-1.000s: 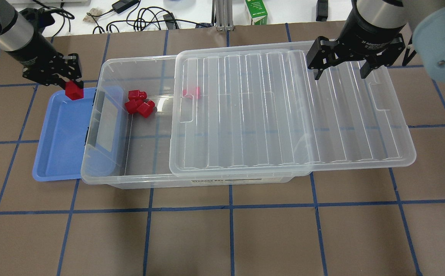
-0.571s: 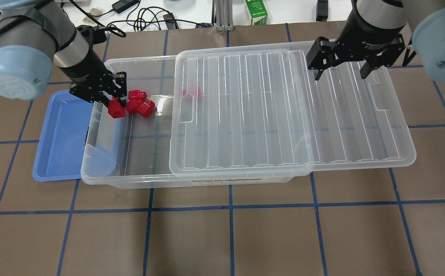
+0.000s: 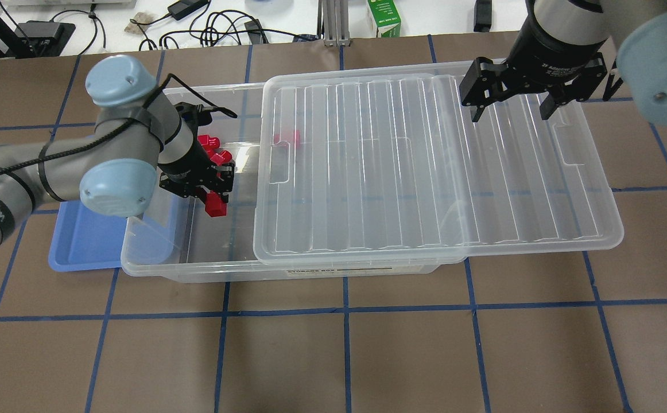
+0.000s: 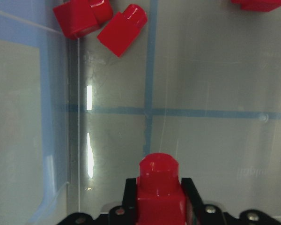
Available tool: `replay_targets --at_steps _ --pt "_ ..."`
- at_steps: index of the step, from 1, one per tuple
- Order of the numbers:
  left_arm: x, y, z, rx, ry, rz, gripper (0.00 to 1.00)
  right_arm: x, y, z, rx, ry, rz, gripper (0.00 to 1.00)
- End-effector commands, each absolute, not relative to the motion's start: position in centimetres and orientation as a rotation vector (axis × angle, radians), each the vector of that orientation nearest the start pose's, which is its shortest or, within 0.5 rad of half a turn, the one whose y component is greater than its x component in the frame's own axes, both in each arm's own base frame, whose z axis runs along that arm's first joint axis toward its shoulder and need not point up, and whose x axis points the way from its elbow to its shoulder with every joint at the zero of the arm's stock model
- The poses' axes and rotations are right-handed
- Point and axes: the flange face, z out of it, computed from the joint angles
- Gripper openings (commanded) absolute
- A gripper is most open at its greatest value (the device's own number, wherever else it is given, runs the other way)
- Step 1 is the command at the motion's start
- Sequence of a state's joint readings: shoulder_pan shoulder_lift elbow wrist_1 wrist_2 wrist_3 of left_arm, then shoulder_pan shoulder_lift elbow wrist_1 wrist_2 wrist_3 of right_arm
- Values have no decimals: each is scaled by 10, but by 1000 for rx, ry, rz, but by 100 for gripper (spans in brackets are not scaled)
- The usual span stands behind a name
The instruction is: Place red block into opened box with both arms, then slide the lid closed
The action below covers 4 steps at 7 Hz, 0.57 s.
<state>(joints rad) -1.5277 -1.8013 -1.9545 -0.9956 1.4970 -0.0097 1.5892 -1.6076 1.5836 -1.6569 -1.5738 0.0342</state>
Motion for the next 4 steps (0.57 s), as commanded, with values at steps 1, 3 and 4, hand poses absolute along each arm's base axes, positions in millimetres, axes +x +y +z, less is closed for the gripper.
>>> replay_targets --at_steps 1,3,4 --pt "-120 -509 207 -74 3213 74 15 142 -485 512 22 3136 -185 100" --pt "-120 -521 205 -73 3214 -26 100 140 -485 512 20 3137 -185 100" --pt "-117 -524 227 -75 3211 -115 100 137 -486 513 22 3134 -188 100"
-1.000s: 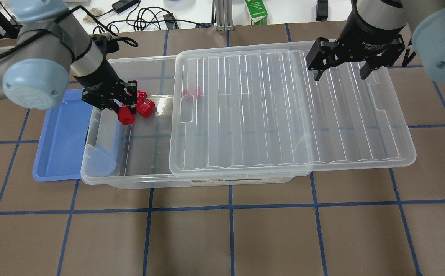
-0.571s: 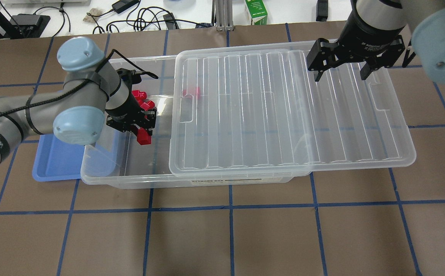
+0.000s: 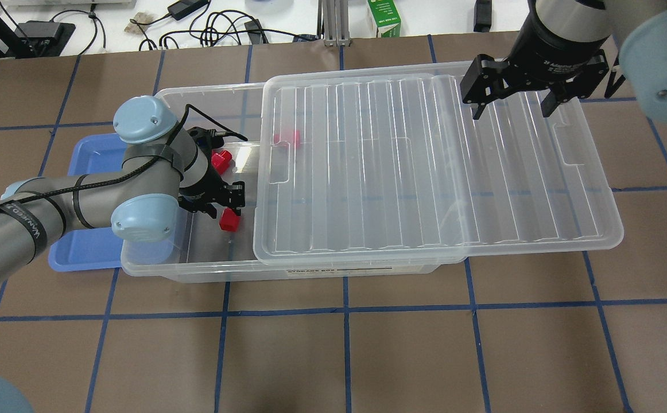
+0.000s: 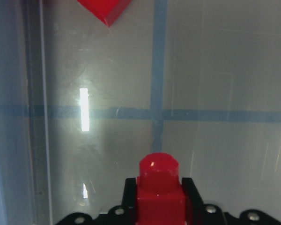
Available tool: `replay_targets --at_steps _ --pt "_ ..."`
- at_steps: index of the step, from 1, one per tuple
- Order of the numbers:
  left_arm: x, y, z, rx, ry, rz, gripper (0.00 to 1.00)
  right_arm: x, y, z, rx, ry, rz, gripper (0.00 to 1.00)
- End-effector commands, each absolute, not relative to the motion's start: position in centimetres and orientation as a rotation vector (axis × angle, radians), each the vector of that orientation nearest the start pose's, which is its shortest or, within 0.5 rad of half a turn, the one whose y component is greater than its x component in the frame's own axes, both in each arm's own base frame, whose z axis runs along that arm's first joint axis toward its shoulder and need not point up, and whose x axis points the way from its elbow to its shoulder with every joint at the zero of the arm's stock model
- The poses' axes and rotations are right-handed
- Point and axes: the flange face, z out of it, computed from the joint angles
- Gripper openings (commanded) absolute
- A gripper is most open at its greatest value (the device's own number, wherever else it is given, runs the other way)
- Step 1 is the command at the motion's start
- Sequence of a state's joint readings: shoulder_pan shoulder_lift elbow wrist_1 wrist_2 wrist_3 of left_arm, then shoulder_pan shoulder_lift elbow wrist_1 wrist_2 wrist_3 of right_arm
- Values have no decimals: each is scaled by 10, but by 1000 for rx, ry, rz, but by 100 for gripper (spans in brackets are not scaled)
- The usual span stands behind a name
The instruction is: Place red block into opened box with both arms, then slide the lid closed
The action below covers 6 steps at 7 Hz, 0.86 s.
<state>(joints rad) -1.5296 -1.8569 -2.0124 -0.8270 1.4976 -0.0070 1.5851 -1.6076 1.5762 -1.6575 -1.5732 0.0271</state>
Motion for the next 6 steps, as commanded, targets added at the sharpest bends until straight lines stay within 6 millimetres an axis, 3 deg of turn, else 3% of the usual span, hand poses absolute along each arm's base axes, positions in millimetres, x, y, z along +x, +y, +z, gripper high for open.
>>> replay_targets --at_steps 1,2,3,4,5,6 --pt "-117 -534 257 -71 3208 -140 100 133 -488 513 22 3135 -190 100" --pt "-119 -543 299 -68 3208 -89 100 112 -493 510 -14 3142 -181 100" --pt "-122 -548 356 -72 3208 -46 100 66 -501 507 -5 3150 -156 100" --pt "-125 -544 404 -87 3203 -30 100 4 -504 502 -104 3161 -143 100" --pt "-135 -531 436 -77 3131 -36 100 -54 -506 496 -232 3164 -128 100" --pt "-138 -518 460 -63 3111 -45 100 -84 -524 468 -252 3152 -73 100"
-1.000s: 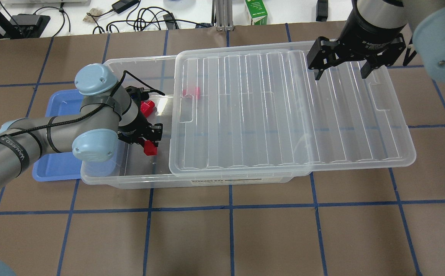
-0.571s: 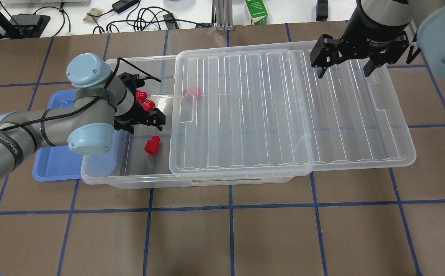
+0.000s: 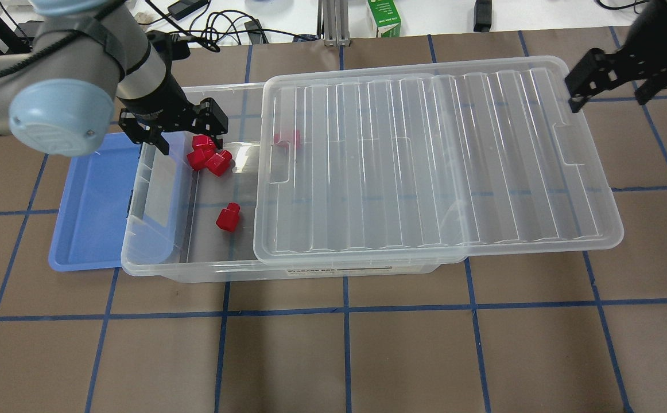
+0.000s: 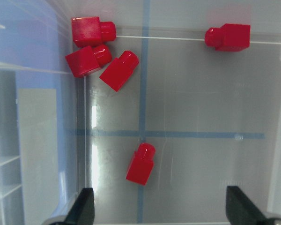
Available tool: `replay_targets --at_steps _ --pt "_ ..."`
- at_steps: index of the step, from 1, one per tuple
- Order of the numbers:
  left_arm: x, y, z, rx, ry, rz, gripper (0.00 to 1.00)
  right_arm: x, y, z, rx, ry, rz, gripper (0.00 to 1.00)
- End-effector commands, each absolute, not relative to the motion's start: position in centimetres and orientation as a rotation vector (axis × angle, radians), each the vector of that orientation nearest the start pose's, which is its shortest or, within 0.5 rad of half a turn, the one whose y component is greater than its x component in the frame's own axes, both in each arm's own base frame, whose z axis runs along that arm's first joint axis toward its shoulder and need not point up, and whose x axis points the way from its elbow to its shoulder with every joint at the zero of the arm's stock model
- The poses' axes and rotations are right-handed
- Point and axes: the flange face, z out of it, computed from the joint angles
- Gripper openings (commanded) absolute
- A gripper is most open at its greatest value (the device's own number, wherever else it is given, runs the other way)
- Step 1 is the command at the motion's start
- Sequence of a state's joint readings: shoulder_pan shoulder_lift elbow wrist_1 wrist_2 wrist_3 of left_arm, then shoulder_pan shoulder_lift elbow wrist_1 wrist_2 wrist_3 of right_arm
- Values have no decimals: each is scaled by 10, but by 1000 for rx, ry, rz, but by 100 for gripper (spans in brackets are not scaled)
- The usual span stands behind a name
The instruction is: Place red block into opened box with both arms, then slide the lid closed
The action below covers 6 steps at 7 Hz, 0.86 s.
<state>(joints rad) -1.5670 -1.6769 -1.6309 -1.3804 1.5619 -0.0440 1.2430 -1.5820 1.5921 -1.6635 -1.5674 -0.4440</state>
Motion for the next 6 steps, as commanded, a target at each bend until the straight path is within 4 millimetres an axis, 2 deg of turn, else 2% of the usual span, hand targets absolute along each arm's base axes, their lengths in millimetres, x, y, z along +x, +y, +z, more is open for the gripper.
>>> replay_targets --at_steps 1,2,3,4,5,6 --pt "-138 -505 482 -67 3115 -35 100 -103 -541 444 -351 3150 -72 100" --pt "-138 -491 498 -70 3125 -63 100 -114 -552 416 -333 3129 -4 100" --pt "-143 -483 497 -58 3125 -61 100 -116 -557 405 -315 3120 25 100" --pt "-138 -492 491 -77 3123 -68 100 -118 -560 388 -313 3105 62 100" --pt "-134 -488 487 -60 3126 -49 100 -120 -565 362 -307 3092 99 100" --pt "-129 -491 499 -80 3127 -94 100 -122 -568 354 -277 3100 102 100"
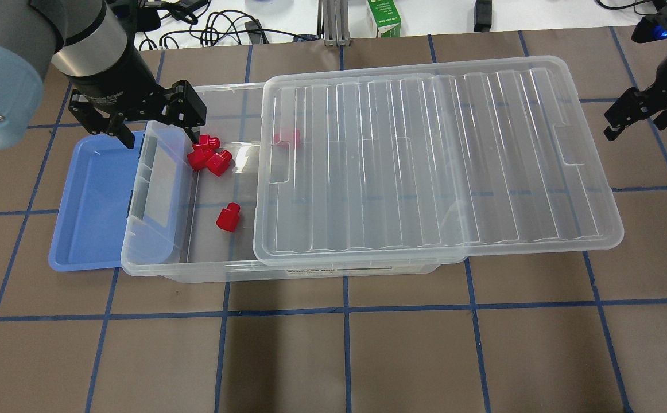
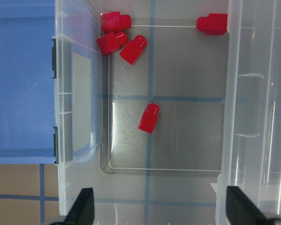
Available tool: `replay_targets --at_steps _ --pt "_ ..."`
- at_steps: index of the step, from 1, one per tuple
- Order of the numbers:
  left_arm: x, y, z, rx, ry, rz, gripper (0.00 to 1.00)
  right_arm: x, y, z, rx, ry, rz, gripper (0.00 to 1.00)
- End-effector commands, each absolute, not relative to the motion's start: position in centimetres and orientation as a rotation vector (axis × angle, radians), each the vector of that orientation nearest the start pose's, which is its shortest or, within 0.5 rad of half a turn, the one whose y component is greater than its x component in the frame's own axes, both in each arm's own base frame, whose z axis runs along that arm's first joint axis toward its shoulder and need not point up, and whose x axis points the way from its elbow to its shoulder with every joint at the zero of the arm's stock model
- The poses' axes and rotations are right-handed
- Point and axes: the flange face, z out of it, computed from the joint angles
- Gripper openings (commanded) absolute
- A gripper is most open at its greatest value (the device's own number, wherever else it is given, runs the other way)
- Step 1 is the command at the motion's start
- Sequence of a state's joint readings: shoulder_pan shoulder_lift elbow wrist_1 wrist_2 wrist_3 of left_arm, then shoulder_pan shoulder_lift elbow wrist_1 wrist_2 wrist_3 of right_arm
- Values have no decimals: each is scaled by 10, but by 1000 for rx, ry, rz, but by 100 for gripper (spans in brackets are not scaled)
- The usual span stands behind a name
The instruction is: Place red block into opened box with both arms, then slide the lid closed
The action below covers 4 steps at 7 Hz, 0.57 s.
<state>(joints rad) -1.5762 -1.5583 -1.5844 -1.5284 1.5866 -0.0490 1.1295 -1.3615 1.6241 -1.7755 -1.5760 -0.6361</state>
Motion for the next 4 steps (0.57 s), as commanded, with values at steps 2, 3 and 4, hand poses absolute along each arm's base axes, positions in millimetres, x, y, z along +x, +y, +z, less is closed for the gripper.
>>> replay_targets --at_steps 2,3,4 --pt "-112 -494 506 -144 3168 -112 100 -120 -563 348 -232 3096 128 100" --pt "-111 -492 512 -144 3155 -126 100 -115 -561 349 -189 3099 134 100" --pt "-110 -491 517 -149 3151 -140 100 -111 -560 348 -155 3092 142 100"
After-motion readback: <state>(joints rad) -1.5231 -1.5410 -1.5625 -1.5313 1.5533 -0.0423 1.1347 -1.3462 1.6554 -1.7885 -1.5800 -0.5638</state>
